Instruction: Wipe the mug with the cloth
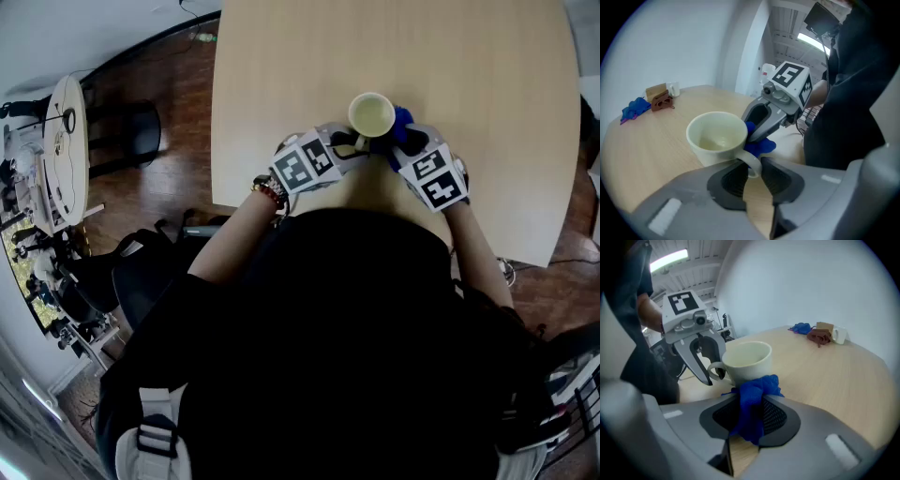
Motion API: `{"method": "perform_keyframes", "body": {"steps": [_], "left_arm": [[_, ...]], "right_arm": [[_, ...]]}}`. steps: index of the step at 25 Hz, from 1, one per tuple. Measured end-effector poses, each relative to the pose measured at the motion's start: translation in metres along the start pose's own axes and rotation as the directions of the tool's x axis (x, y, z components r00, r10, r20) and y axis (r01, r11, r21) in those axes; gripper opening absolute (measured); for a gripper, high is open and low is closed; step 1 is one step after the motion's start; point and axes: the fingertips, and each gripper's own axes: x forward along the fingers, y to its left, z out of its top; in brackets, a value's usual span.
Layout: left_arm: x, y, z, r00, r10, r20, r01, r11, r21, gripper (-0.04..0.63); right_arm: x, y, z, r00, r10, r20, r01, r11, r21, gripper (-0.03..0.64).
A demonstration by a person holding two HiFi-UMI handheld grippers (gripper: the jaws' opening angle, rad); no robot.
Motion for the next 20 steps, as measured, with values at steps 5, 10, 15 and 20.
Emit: {"method": "perform_keyframes", "body": {"steps": [5,10,15,20], "left_arm": [[-0.004,-0.004,-0.006,0.993,-0.094,-0.07,0.102,0.987,0.124,0.092],[-0.007,-0.009,-0.012,0.969,-0.195,-0.153,0.228,0.944,0.239,0.092],[-0.006,0.001,-0.015,0.946,-0.232,-0.226,0.291,0.914,0.281,0.094],[-0.009,0.002,-0.013,0.935,-0.255,-0.248,0.326,0.893,0.311,0.094]], "right_arm": [[-0.031,-0.008,0.016,0.994,0.017,0.111,-0.02,0.999,0.028,0.113],[-0.041,-0.002,0.013,0.991,0.089,0.102,-0.087,0.996,-0.019,0.114],[-0.02,-0.004,-0.003,0.992,0.124,0.027,-0.123,0.991,-0.054,0.114],[-0.002,-0.011,-0.017,0.987,0.145,-0.068,-0.148,0.988,-0.038,0.114]]}}
